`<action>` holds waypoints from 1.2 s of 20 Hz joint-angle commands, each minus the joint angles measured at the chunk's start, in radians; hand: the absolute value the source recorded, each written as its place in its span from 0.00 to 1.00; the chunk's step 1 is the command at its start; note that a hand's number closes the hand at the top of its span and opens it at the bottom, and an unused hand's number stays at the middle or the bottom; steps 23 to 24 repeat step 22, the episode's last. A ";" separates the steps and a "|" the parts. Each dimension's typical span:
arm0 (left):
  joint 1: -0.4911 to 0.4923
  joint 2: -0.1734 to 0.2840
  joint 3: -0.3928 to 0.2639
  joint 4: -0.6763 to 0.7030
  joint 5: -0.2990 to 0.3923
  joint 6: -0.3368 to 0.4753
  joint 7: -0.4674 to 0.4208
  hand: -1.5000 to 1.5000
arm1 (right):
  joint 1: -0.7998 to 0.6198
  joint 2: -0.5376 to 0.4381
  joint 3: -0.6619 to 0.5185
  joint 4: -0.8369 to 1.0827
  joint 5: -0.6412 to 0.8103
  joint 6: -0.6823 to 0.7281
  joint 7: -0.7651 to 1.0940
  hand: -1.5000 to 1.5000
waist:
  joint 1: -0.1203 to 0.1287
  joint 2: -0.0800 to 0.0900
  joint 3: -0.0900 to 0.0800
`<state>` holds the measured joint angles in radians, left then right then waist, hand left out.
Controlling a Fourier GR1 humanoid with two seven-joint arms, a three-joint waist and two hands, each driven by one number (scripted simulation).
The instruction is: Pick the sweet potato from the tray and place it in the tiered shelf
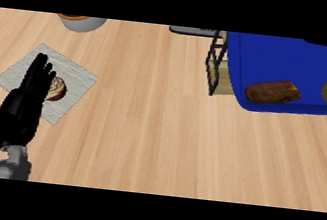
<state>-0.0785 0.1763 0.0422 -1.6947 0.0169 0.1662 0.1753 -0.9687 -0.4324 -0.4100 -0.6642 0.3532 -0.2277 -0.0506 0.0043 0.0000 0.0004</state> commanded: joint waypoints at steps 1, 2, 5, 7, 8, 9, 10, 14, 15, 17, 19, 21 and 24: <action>-0.074 -0.008 0.017 0.084 -0.003 0.008 -0.015 0.50 | -0.013 -0.030 -0.042 -0.063 -0.039 -0.037 0.115 0.00 | -0.017 -0.002 -0.001; -0.034 0.014 0.036 0.038 0.007 -0.006 -0.022 0.50 | 0.053 -0.066 -0.060 -0.078 -0.055 -0.018 0.075 0.00 | -0.013 -0.003 -0.001; -0.017 0.018 0.036 0.012 0.017 -0.013 0.021 0.50 | 0.087 -0.137 -0.078 -0.162 -0.089 0.059 0.216 0.00 | -0.024 -0.009 -0.001; 0.067 -0.012 0.001 -0.039 -0.014 -0.002 -0.029 0.50 | 0.175 -0.178 -0.116 -0.163 -0.123 0.092 0.162 0.00 | -0.012 -0.005 0.000; 0.005 -0.009 0.011 0.008 -0.006 0.002 0.006 0.50 | 0.219 -0.204 -0.149 -0.142 -0.144 0.106 0.105 0.00 | -0.018 -0.002 0.000; 0.059 0.002 0.009 -0.071 -0.004 -0.005 0.026 0.50 | 0.266 -0.227 -0.160 -0.208 -0.183 0.184 0.131 0.00 | -0.022 -0.008 0.000; -0.004 -0.022 0.000 0.017 -0.028 0.016 0.006 0.50 | 0.220 -0.256 -0.143 -0.222 -0.175 0.187 0.204 0.00 | -0.016 -0.003 -0.001; 0.036 -0.031 -0.015 -0.030 -0.030 0.004 -0.004 0.50 | 0.329 -0.321 -0.209 -0.232 -0.274 0.317 0.146 0.00 | -0.008 -0.002 0.000; -0.009 -0.022 0.006 0.010 -0.021 0.002 0.007 0.50 | 0.375 -0.328 -0.224 -0.272 -0.294 0.338 0.150 0.00 | -0.013 -0.003 0.000; -0.042 -0.008 0.026 0.047 -0.012 -0.012 -0.005 0.50 | 0.381 -0.405 -0.260 -0.185 -0.323 0.411 0.090 0.00 | -0.009 0.000 0.000; 0.024 0.019 0.062 0.038 0.028 -0.067 -0.055 0.50 | 0.418 -0.391 -0.263 -0.230 -0.343 0.400 0.086 0.00 | -0.005 -0.001 -0.001; 0.053 0.013 0.052 -0.007 0.010 -0.055 -0.054 0.50 | 0.507 -0.375 -0.297 -0.310 -0.400 0.449 0.109 0.00 | -0.011 -0.004 -0.001; 0.004 0.001 0.032 0.012 -0.003 -0.046 -0.005 0.50 | 0.453 -0.427 -0.282 -0.160 -0.378 0.465 0.026 0.00 | -0.001 0.001 0.000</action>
